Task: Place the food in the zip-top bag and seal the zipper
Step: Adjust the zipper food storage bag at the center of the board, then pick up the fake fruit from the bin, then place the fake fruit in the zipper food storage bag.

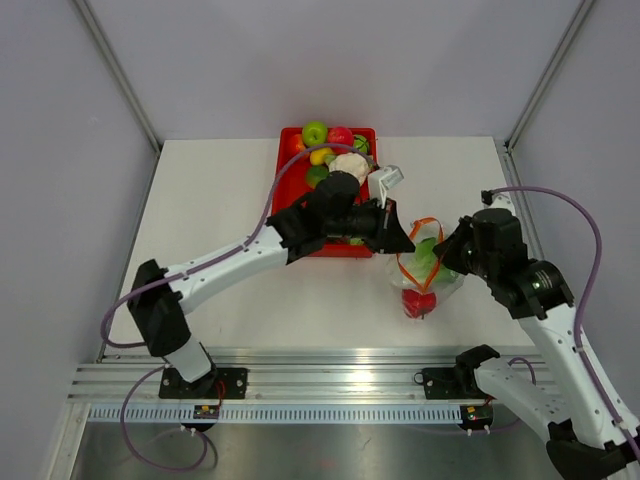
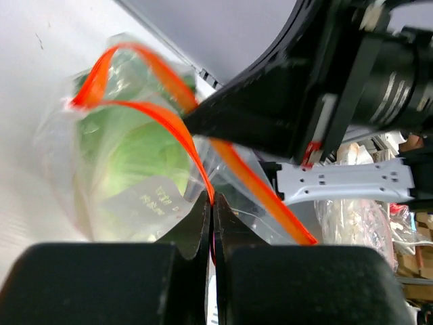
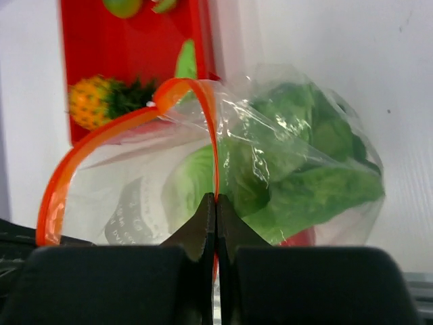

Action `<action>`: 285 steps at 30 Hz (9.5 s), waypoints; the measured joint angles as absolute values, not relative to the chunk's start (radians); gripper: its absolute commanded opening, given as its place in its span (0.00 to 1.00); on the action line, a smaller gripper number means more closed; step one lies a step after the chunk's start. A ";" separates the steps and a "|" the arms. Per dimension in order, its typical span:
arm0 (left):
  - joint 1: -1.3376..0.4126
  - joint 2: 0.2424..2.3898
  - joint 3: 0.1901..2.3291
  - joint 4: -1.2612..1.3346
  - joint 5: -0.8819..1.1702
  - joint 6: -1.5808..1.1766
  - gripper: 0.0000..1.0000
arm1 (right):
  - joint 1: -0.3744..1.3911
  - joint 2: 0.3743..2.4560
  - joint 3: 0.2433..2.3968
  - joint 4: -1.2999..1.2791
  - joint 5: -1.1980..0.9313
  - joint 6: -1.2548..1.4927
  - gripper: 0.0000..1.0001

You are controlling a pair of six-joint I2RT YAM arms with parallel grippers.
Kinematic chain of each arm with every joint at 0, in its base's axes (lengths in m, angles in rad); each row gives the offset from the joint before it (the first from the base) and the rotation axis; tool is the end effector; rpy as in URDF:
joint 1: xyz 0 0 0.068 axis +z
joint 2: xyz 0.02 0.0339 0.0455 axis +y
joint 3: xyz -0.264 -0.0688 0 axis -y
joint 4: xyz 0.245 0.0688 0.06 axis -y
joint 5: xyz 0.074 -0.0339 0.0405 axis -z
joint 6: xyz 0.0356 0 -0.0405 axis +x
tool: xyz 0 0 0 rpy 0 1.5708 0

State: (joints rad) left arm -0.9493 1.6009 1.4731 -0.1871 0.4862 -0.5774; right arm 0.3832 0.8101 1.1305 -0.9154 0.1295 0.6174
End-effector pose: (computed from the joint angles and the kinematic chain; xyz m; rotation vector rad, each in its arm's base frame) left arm 0.2071 -0.3177 0.3730 0.7630 2.0023 -1.4363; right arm 0.1336 0.0489 0.3776 0.3309 2.1676 0.4332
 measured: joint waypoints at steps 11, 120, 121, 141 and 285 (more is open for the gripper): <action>-0.949 1.808 1.428 -0.258 0.497 -0.569 0.09 | 0.383 0.879 1.026 -0.941 0.131 0.625 0.00; -0.684 1.542 1.499 -0.389 0.487 -0.386 0.00 | 0.383 1.002 1.139 -0.752 -0.049 0.701 0.00; -0.686 1.531 1.494 -0.382 0.500 -0.398 0.00 | 0.383 0.999 1.139 -0.746 -0.054 0.707 0.00; -0.725 1.372 1.304 -0.258 0.629 -0.500 0.00 | 0.383 0.989 1.178 -0.722 -0.101 0.775 0.00; -0.884 1.670 1.458 -0.628 0.534 -0.291 0.93 | 0.373 0.858 0.897 -0.421 -0.385 1.037 0.00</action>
State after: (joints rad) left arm -0.8845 1.6703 1.4582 -0.6277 0.5339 -0.2909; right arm 0.3729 0.8577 0.8974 -0.4213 -0.3847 1.0370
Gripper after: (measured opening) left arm 0.900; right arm 0.010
